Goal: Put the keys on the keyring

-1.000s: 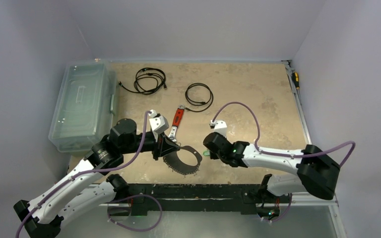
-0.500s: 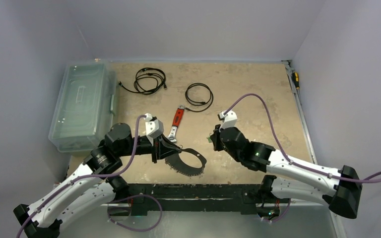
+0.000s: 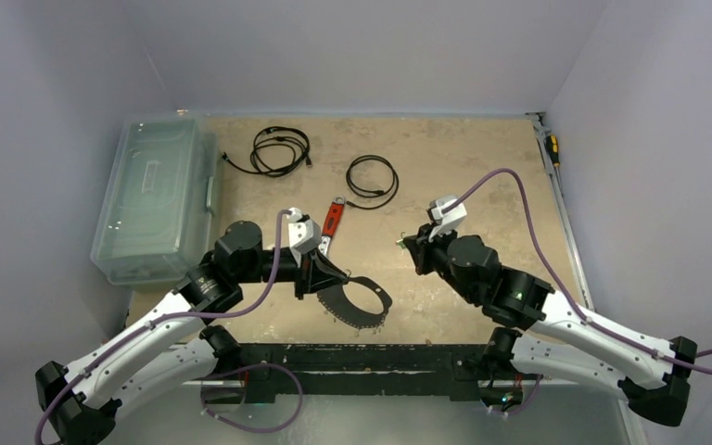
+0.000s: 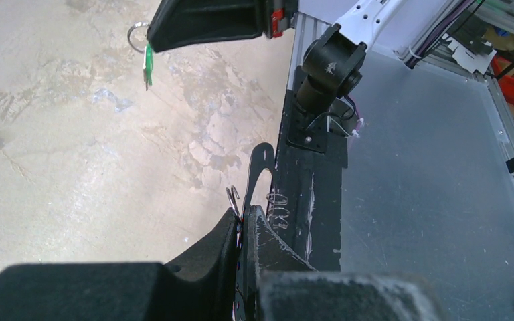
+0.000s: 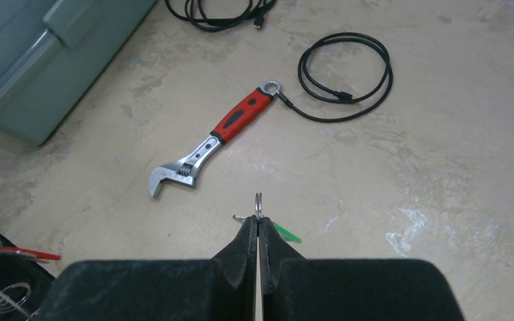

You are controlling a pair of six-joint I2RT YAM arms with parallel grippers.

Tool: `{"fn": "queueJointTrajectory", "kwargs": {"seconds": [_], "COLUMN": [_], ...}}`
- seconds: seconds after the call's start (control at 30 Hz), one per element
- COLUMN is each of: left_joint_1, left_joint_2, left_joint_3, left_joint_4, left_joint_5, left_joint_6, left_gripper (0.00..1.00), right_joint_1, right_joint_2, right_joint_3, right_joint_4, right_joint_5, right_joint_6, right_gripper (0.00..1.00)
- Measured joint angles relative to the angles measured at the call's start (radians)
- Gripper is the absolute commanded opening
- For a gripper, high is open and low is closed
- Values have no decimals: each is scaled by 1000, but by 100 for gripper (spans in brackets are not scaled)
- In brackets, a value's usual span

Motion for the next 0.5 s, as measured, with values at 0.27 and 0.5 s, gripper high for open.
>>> {"fn": "queueJointTrajectory", "kwargs": {"seconds": [0.27, 0.5], "left_joint_1": [0, 0], "left_joint_2": [32, 27], "left_joint_3": [16, 21], "left_joint_4": [-14, -59], "left_joint_5": [14, 5], "left_joint_6": [14, 49], "left_gripper": [0, 0], "right_joint_1": [0, 0], "right_joint_2": [-39, -40], "right_joint_3": [3, 11], "right_joint_4": [40, 37], "right_joint_5": [-84, -160], "right_joint_6": [-81, -122], "right_gripper": [0, 0]}}
